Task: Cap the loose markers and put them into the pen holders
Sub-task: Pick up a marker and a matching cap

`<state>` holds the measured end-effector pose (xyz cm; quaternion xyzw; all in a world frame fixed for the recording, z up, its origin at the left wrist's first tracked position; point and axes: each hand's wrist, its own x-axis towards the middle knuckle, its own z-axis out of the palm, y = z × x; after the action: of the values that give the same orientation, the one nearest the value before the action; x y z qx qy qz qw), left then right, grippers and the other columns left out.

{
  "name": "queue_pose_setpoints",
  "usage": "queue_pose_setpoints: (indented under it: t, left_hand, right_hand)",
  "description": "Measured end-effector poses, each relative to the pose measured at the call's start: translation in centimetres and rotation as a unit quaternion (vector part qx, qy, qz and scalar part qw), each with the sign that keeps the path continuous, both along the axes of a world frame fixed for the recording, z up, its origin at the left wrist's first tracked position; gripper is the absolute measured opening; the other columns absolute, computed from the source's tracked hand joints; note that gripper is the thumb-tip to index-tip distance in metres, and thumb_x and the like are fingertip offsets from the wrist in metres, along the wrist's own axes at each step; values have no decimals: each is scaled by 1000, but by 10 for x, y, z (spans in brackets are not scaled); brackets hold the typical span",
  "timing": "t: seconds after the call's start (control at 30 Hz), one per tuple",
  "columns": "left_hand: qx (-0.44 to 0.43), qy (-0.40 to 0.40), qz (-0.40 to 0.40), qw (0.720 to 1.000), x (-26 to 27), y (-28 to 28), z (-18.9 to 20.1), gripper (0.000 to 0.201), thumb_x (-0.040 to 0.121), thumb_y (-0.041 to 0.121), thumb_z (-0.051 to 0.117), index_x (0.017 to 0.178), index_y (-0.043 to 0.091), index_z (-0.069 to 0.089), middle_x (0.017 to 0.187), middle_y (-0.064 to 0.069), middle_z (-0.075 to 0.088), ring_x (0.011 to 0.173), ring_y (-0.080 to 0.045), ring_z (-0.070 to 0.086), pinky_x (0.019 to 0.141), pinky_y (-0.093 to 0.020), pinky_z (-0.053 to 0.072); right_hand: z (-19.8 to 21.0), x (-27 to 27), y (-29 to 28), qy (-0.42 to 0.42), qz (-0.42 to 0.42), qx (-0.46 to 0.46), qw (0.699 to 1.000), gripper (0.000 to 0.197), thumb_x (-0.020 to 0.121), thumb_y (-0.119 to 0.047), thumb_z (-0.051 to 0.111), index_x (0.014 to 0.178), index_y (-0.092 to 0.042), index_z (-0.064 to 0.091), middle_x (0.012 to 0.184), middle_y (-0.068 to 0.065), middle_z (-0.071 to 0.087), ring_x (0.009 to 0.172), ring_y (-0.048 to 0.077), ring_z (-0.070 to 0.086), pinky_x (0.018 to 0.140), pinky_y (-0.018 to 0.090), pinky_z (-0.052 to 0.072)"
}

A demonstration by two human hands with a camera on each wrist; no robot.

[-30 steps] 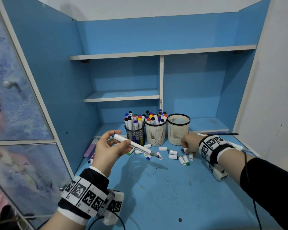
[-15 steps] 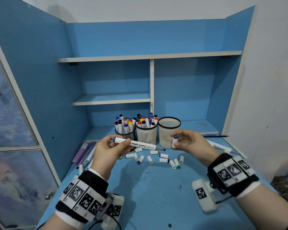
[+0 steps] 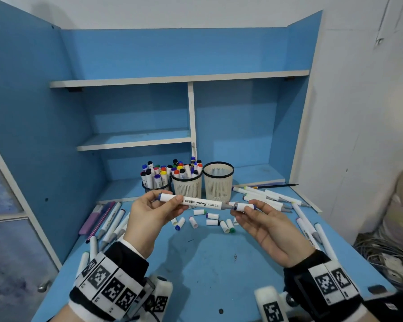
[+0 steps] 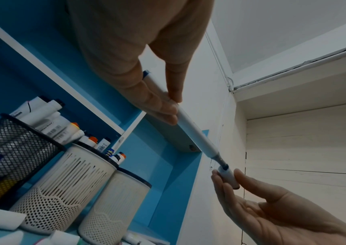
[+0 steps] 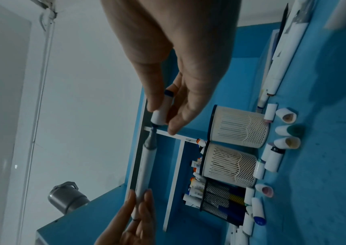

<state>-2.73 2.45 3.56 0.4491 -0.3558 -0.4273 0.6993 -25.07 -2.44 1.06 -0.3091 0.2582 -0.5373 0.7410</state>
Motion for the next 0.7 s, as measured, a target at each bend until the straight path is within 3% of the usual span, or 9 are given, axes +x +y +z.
queue_pose_setpoints:
  t: [0.1, 0.23, 0.37, 0.4, 0.53, 0.7]
  left_hand:
    - [4, -2, -9, 1000, -3, 1, -2, 20, 79, -5, 65, 97, -8, 56, 86, -25, 70, 74, -32, 71, 71, -29, 60]
    - [20, -25, -40, 999, -5, 3, -3, 14, 77, -7, 65, 90, -7, 59, 80, -22, 70, 69, -29, 71, 66, -26, 59]
    - [47, -77, -92, 992, -1, 8, -1, 12, 76, -6, 66, 88, -6, 68, 79, -23, 71, 68, -28, 71, 68, -26, 59]
    - [51, -85, -99, 990, 0, 9, 0, 13, 76, -6, 66, 88, -6, 69, 79, -24, 71, 68, -28, 71, 68, -26, 59]
    - [44, -104, -109, 988, 2, 11, 3, 12, 76, -6, 65, 87, -4, 70, 80, -24, 71, 69, -28, 72, 65, -24, 59]
    - [28, -108, -103, 988, 0, 11, 2, 13, 78, -9, 62, 84, -1, 70, 77, -23, 71, 67, -28, 72, 66, -24, 59]
  right_hand:
    - [-2, 4, 5, 9, 16, -5, 1000, 35, 59, -1, 69, 91, -5, 55, 97, 24, 69, 84, 31, 71, 67, 29, 59]
    - [-2, 9, 10, 21, 8, -11, 1000, 22, 75, 7, 59, 95, -3, 54, 91, 23, 70, 78, 28, 71, 68, 28, 59]
    - [-1, 10, 13, 64, -12, -59, 996, 50, 52, -11, 74, 99, 0, 59, 95, 18, 72, 82, 26, 71, 68, 24, 57]
    - [0, 9, 14, 84, -18, -76, 993, 51, 53, -14, 74, 100, 1, 60, 95, 16, 73, 83, 26, 71, 69, 23, 57]
    - [2, 10, 16, 153, -47, -130, 978, 17, 81, 5, 61, 97, 0, 64, 91, 13, 74, 82, 25, 71, 74, 23, 57]
    - [2, 17, 20, 182, -92, -162, 965, 16, 83, 11, 58, 93, 0, 64, 82, 11, 75, 74, 22, 72, 68, 20, 56]
